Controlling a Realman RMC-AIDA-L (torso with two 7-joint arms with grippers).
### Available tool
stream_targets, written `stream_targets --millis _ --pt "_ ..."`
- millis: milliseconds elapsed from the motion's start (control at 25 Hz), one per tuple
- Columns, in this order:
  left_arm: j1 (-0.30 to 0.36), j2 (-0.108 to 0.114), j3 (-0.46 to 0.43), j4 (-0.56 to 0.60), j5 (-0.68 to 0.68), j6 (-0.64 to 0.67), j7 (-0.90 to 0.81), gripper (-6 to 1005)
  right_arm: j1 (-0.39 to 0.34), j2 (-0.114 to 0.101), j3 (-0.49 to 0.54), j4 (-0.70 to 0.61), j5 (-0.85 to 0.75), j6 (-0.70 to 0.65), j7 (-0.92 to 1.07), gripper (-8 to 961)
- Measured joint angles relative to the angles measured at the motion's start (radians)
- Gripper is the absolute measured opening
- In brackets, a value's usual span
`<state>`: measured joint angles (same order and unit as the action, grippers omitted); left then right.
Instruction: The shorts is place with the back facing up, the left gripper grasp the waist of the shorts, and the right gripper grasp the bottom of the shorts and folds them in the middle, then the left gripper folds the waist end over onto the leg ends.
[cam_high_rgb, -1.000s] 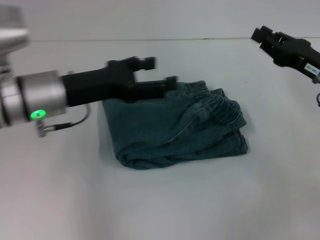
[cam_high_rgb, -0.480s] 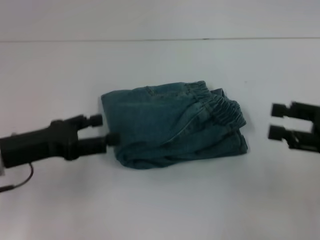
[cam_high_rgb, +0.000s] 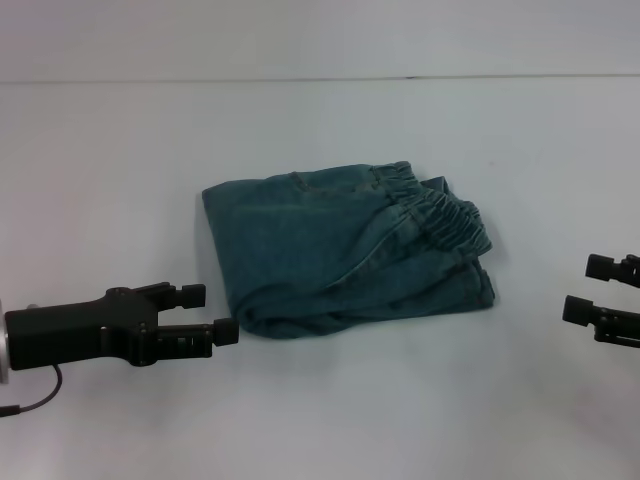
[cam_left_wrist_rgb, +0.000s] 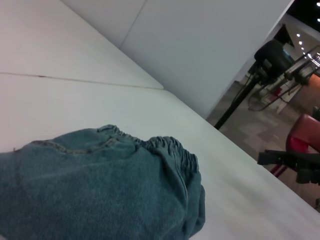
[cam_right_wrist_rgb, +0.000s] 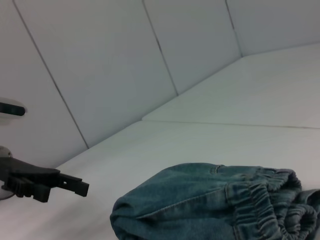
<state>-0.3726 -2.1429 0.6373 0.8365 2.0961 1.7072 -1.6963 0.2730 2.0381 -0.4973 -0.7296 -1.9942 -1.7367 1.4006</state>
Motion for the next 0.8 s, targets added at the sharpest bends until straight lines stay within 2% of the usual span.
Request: stream_targets --millis 800 --pt "0.0 -0.008 0.004 -0.004 0.002 0.001 -0.001 948 0.007 0.006 -0.007 0.016 -0.003 0.026 -0.002 901"
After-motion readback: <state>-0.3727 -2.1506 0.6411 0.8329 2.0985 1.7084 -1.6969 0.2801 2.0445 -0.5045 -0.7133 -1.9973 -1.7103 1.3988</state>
